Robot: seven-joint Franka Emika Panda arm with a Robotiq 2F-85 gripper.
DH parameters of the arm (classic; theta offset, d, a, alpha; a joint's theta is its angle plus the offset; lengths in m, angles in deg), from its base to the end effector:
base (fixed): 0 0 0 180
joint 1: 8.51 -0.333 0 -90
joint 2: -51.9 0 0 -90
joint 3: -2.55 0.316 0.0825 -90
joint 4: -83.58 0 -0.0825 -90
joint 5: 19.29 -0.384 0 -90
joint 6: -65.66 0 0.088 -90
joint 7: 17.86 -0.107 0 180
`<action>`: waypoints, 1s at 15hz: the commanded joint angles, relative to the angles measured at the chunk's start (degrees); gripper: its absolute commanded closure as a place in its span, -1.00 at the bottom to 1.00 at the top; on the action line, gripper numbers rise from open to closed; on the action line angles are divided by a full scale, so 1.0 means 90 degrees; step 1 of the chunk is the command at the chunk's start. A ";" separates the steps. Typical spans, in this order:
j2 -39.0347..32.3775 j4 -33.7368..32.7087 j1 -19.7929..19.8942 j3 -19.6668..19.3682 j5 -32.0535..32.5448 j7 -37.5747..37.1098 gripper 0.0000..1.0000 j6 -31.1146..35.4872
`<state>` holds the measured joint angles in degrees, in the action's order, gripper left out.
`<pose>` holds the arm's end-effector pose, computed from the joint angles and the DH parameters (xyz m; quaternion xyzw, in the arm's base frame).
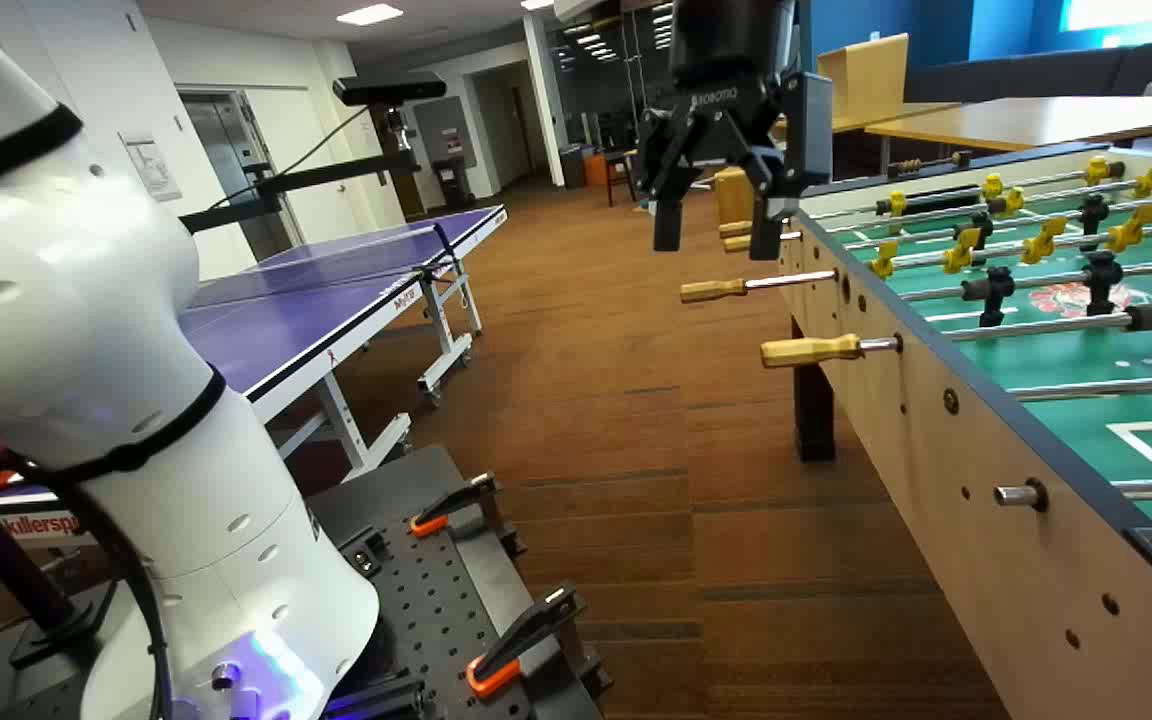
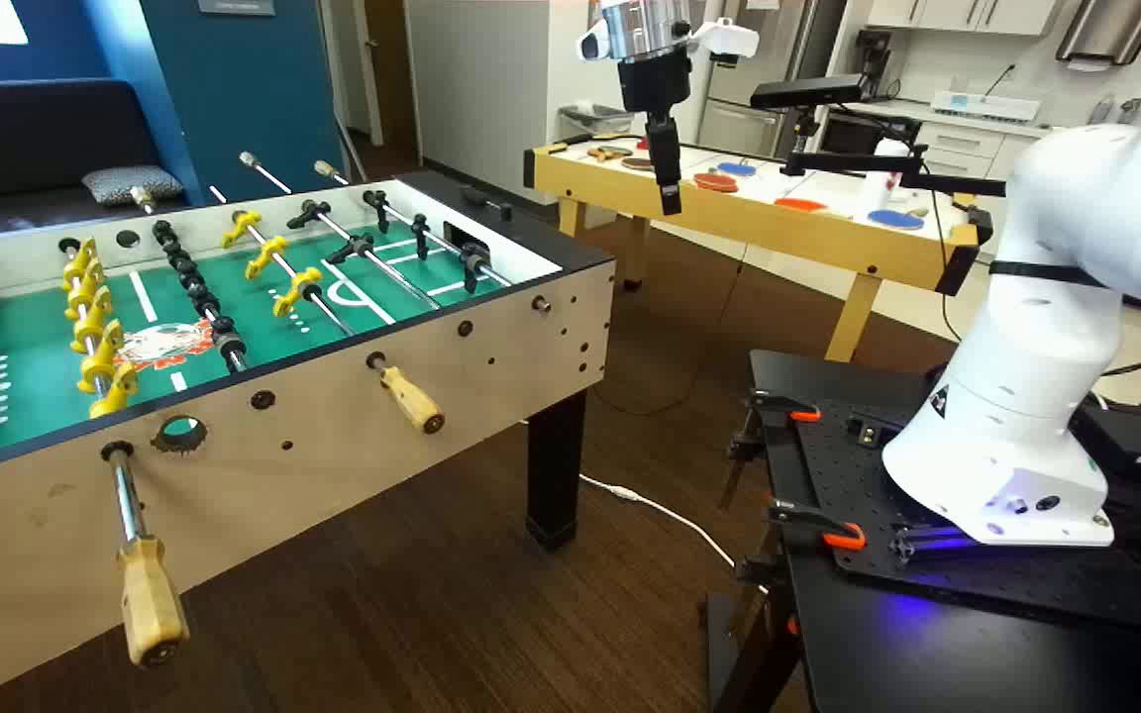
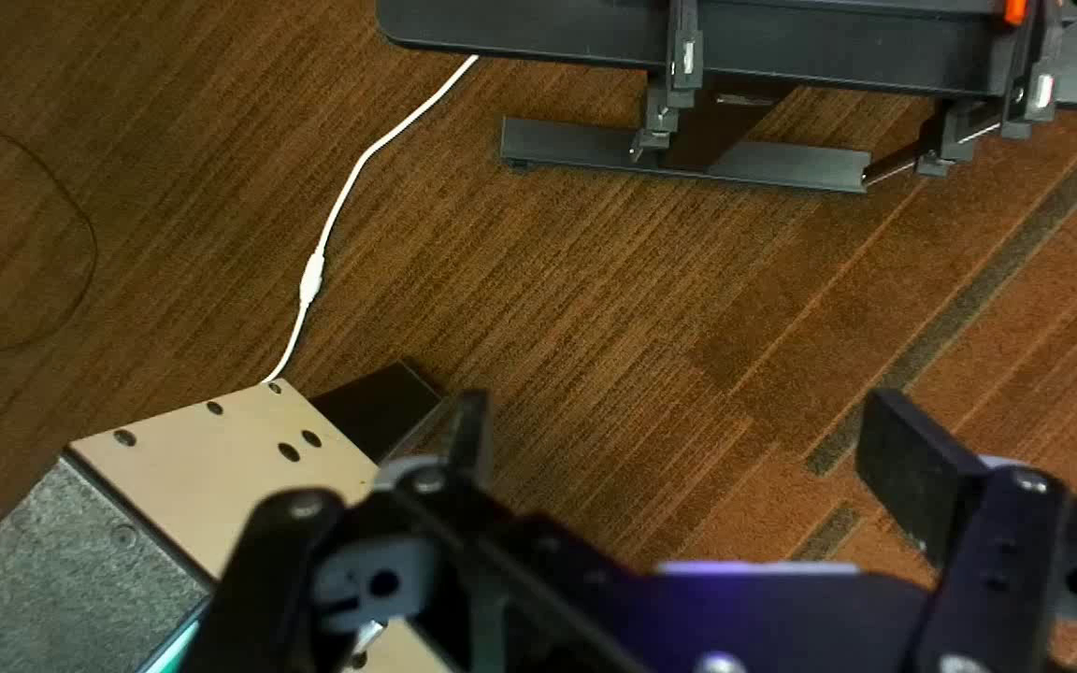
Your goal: Twist the player handle on the foosball table.
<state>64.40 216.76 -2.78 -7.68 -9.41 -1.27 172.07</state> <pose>0.4232 -0.1360 0.4079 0.9894 0.0444 -0.1365 0.0228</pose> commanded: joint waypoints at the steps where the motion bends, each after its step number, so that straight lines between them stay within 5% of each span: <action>1: -0.0003 -0.0013 0.0046 0.0046 -0.0011 0.0009 -1.00 -0.0016; 5: -0.0003 -0.0013 0.0046 0.0046 -0.0011 0.0009 -1.00 -0.0016; 10: 0.0576 0.0938 -0.0075 0.0250 -0.0153 -0.0370 -1.00 0.1115; 15: 0.1080 0.1997 -0.0205 0.0883 0.0817 -0.0877 -1.00 0.2485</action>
<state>69.25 228.33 -3.85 -2.94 -7.53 -5.41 188.50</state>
